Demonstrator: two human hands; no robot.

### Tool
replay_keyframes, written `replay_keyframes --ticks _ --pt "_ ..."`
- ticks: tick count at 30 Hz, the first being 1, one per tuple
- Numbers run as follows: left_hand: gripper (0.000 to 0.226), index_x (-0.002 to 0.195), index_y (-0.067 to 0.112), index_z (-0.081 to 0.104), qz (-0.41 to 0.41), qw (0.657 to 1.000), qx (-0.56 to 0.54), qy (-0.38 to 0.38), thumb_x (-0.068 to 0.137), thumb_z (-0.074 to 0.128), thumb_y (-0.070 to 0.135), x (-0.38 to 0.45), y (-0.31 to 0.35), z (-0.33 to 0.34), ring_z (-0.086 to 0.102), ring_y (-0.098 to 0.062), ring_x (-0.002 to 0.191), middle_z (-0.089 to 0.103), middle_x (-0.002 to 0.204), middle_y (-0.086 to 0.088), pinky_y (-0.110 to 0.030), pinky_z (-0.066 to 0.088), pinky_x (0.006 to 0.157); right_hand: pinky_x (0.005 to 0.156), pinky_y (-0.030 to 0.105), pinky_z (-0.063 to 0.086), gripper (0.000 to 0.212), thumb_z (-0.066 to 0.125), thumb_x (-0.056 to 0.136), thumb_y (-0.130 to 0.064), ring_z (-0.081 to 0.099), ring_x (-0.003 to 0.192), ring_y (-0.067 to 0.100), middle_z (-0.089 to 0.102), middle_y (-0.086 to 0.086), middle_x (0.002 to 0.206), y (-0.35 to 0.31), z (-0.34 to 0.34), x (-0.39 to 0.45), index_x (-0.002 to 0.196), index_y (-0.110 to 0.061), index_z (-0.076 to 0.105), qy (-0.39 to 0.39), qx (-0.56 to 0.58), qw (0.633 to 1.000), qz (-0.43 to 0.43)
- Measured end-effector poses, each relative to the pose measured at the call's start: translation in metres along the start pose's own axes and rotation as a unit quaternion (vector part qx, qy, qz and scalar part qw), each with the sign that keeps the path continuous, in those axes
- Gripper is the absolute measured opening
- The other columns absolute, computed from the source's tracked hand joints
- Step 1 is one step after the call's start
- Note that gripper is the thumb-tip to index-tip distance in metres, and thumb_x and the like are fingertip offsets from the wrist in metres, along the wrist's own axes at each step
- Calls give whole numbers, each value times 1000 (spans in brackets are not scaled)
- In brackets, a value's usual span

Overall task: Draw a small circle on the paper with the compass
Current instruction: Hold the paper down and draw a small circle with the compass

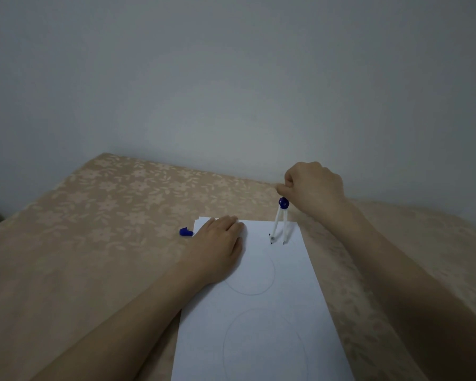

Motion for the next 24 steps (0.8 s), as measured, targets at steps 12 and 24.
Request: replay_keyframes --ticks 12,24 --pt "23 102 5 57 -5 1000 8 -18 92 39 13 -1 -3 3 52 -24 100 60 109 -8 -36 39 88 48 26 18 37 56 77 -21 33 55 24 34 4 56 3 -3 -23 51 -15 30 32 15 999 1" --pt "21 99 4 57 -2 1000 7 -26 91 40 11 -1 -1 0 54 -28 96 61 104 -10 -40 42 84 47 25 23 39 57 80 -27 48 57 28 46 6 59 11 -14 -50 50 -14 34 44 -11 999 -8"
Point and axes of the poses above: each hand's wrist, its own x-axis towards the middle knuckle, its own z-axis out of the palm, y = z × x, the point moved 5 cm from there along x, towards the middle knuckle
